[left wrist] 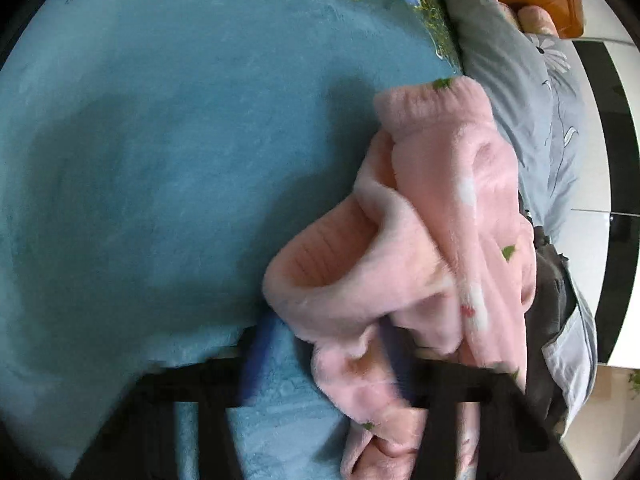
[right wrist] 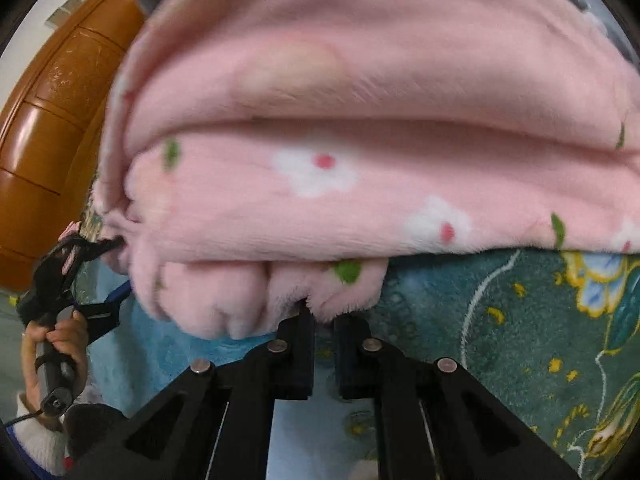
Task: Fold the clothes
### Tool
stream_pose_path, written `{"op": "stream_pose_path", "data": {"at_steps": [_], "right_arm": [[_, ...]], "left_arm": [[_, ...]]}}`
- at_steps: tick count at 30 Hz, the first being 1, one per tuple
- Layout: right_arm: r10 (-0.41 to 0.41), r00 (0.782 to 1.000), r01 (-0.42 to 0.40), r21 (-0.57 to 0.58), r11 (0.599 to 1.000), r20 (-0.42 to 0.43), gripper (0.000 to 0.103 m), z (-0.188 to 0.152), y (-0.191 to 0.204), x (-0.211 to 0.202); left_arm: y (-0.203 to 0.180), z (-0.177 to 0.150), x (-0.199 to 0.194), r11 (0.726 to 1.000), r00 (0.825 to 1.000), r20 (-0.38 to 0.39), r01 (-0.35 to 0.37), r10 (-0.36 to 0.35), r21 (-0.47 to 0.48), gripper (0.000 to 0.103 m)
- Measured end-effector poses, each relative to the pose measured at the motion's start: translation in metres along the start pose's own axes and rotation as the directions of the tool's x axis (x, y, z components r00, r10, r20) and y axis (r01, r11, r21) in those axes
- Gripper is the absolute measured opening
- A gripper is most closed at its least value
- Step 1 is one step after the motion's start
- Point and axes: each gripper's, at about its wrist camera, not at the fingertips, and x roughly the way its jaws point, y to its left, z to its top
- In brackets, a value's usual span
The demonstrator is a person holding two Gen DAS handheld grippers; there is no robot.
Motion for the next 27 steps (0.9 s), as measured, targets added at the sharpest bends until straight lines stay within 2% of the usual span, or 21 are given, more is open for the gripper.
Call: {"op": "stream_pose_path", "data": {"at_steps": [2, 5, 8, 9, 10, 11, 12, 13, 14, 15, 17, 18, 20, 22, 24, 27], "right_arm": [[0.024, 1.000, -0.023, -0.013, 1.000, 0.021, 0.006, 0.005, 0.007, -0.015], [0.079, 0.995, -0.077, -0.029, 0.997, 0.059, 0.005, 0.011, 0.013, -0.048], [0.156, 0.984, -0.147, -0.099, 0.984, 0.092, 0.004, 0.018, 0.023, -0.095], [0.189, 0.977, -0.178, -0.114, 0.977, 0.094, 0.004, 0.019, 0.026, -0.113], [0.230, 0.968, -0.220, -0.105, 0.970, 0.096, 0.004, 0.016, 0.028, -0.127], [0.295, 0.949, -0.287, -0.088, 0.954, 0.107, 0.004, 0.012, 0.028, -0.147], [0.364, 0.921, -0.353, -0.094, 0.931, 0.138, 0.004, 0.009, 0.031, -0.176], [0.392, 0.904, -0.375, -0.124, 0.919, 0.169, 0.004, 0.005, 0.036, -0.196], [0.417, 0.887, -0.392, -0.154, 0.907, 0.198, 0.004, 0.002, 0.041, -0.216], [0.419, 0.881, -0.385, -0.182, 0.905, 0.220, 0.004, 0.000, 0.047, -0.230], [0.388, 0.891, -0.343, -0.209, 0.916, 0.238, 0.004, 0.009, 0.049, -0.233], [0.361, 0.901, -0.315, -0.210, 0.925, 0.240, 0.004, 0.015, 0.045, -0.226], [0.297, 0.930, -0.264, -0.170, 0.949, 0.214, 0.004, 0.025, 0.031, -0.193], [0.214, 0.963, -0.200, -0.095, 0.975, 0.164, 0.004, 0.037, 0.023, -0.145], [0.139, 0.984, -0.133, -0.061, 0.989, 0.110, 0.004, 0.044, 0.021, -0.097], [0.052, 0.997, -0.049, -0.053, 0.997, 0.057, 0.005, 0.045, 0.021, -0.061]], "left_arm": [[-0.002, 0.003, -0.009, 1.000, 0.999, 0.028, -0.023, 0.023, 0.017, 0.016], [-0.007, 0.007, -0.032, 0.998, 0.996, 0.093, -0.019, 0.013, 0.068, 0.013], [-0.018, 0.010, -0.068, 0.991, 0.989, 0.144, 0.026, -0.045, 0.128, 0.012], [-0.020, 0.009, -0.084, 0.989, 0.986, 0.142, 0.063, -0.082, 0.131, 0.012], [-0.022, 0.009, -0.100, 0.983, 0.980, 0.132, 0.130, -0.147, 0.130, 0.012], [-0.023, 0.009, -0.116, 0.972, 0.970, 0.120, 0.195, -0.210, 0.130, 0.012], [-0.023, 0.010, -0.132, 0.957, 0.958, 0.099, 0.256, -0.270, 0.135, 0.012], [-0.024, 0.011, -0.147, 0.941, 0.943, 0.082, 0.308, -0.321, 0.142, 0.012], [-0.027, 0.012, -0.157, 0.935, 0.940, 0.084, 0.314, -0.331, 0.166, 0.013], [-0.031, 0.014, -0.162, 0.939, 0.946, 0.101, 0.286, -0.308, 0.192, 0.013], [-0.031, 0.022, -0.157, 0.953, 0.962, 0.127, 0.208, -0.240, 0.222, 0.014], [-0.026, 0.024, -0.150, 0.961, 0.968, 0.123, 0.190, -0.217, 0.201, 0.014], [-0.009, 0.028, -0.125, 0.978, 0.981, 0.088, 0.158, -0.171, 0.135, 0.014], [0.006, 0.029, -0.104, 0.992, 0.993, 0.073, 0.085, -0.092, 0.097, 0.014], [0.023, 0.027, -0.089, 0.997, 0.998, 0.057, 0.031, -0.035, 0.073, 0.014], [0.040, 0.024, -0.087, 0.998, 0.997, 0.050, 0.051, -0.053, 0.039, 0.014]]}}
